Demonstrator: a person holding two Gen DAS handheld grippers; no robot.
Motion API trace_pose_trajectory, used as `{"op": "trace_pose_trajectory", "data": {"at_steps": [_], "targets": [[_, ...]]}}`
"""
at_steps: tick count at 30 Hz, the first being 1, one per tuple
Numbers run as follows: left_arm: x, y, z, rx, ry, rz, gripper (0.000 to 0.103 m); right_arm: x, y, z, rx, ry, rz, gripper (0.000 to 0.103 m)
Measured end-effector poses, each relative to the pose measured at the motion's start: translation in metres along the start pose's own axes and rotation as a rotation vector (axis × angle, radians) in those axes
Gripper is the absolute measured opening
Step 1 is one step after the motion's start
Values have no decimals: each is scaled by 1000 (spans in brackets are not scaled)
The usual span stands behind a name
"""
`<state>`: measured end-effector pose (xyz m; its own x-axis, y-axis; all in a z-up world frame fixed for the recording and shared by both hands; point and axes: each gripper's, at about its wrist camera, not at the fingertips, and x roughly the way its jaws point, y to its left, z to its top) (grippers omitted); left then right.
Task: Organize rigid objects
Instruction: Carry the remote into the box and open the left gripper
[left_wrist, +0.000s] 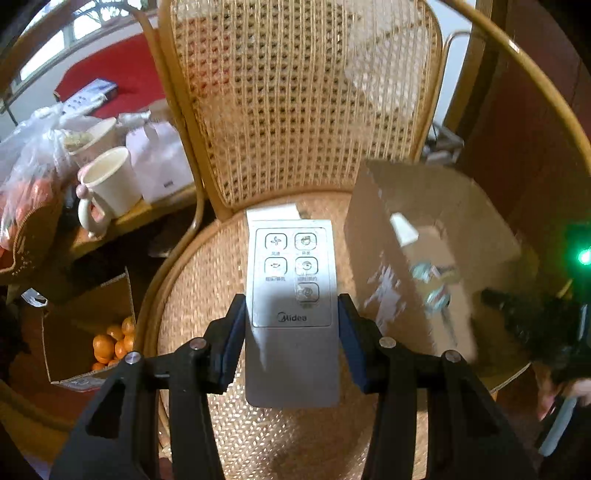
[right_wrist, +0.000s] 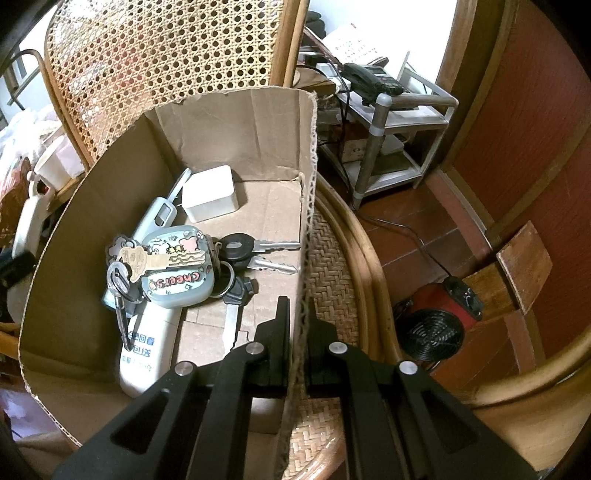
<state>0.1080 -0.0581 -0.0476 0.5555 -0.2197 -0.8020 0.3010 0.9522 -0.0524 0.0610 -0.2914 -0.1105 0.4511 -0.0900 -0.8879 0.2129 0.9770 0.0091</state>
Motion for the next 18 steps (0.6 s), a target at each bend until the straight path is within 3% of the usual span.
{"op": "trace_pose_trajectory", "data": {"at_steps": [10,14,18], "targets": [[-37,-22,20,-26,-189,-23,47,-2,-4,-1,73,-15,25,7],[-54,-41,24,16,-283,-9,47,-2,-2,-2,81,-21,23,7],[-57,-53,26,20,-309,-49,47,-3,-2,-2,83,-25,23,7]]}}
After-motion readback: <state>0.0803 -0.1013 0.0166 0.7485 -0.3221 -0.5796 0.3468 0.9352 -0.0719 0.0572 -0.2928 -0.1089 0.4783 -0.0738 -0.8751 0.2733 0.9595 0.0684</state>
